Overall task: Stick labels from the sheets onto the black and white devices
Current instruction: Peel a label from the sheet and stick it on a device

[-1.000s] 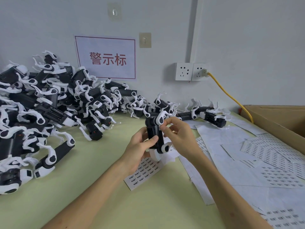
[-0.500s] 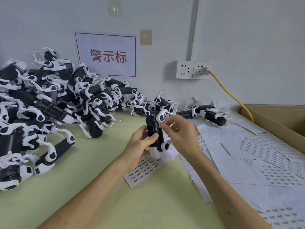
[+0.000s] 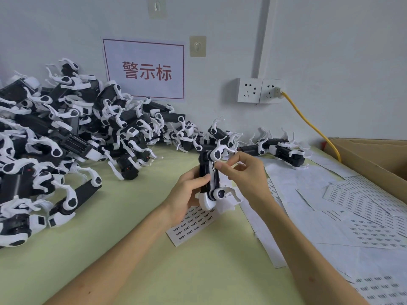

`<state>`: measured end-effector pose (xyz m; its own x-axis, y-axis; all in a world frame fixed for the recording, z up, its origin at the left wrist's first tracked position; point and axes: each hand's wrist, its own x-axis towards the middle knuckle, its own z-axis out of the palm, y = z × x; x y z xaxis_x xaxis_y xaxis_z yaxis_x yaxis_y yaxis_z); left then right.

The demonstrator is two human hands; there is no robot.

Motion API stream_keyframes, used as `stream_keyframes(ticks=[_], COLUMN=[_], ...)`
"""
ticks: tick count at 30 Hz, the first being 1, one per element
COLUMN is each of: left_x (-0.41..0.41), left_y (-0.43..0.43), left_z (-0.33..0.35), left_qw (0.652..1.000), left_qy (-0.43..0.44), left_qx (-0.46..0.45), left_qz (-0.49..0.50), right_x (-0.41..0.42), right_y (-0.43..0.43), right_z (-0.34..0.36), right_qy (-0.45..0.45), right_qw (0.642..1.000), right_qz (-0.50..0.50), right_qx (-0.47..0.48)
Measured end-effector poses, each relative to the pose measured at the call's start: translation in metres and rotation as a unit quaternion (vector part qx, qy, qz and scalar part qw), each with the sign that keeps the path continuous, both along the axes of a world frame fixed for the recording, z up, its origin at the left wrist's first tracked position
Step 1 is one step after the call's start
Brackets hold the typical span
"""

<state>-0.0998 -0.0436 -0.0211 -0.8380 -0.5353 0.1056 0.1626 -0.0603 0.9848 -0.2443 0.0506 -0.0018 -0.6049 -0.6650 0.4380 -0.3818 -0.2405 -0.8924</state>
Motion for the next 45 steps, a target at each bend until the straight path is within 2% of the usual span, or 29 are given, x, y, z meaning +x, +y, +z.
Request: stream_keyframes(ticks=[5,12,17,25,32,40,45], left_x=[-0.002,-0.005,-0.005,-0.004,-0.004,-0.005,-0.005], left_y=[0.003,0.001,0.001,0.004,0.005,0.004,-0.002], left_z=[0.002,0.000,-0.001,0.002,0.002,0.001,0.002], left_qw=[0.997,0.998,0.996,0.999,1.000,0.999,0.997], left_qy=[0.014,0.004,0.008,0.016,0.006,0.002,0.009], left_qx=[0.074,0.062,0.088,0.026,0.005,0.025,0.063], left_qz=[-0.018,-0.006,-0.004,0.025,0.030,0.041,0.055], right_x=[0.004,0.005,0.009,0.011,0.011,0.009,0.006], right_y=[-0.002,-0.001,0.000,0.000,-0.001,-0.001,0.001], right_z=[-0.001,-0.002,-0.001,-0.001,-0.001,-0.001,0.000], right_qy=[-0.011,-0.003,-0.004,0.020,0.020,0.052,0.028], right_qw=[0.995,0.996,0.998,0.999,0.999,0.996,0.989], right_qz=[0.094,0.086,0.067,0.014,0.038,0.077,0.147], right_qx=[0.028,0.017,-0.014,-0.032,-0.024,0.003,0.013])
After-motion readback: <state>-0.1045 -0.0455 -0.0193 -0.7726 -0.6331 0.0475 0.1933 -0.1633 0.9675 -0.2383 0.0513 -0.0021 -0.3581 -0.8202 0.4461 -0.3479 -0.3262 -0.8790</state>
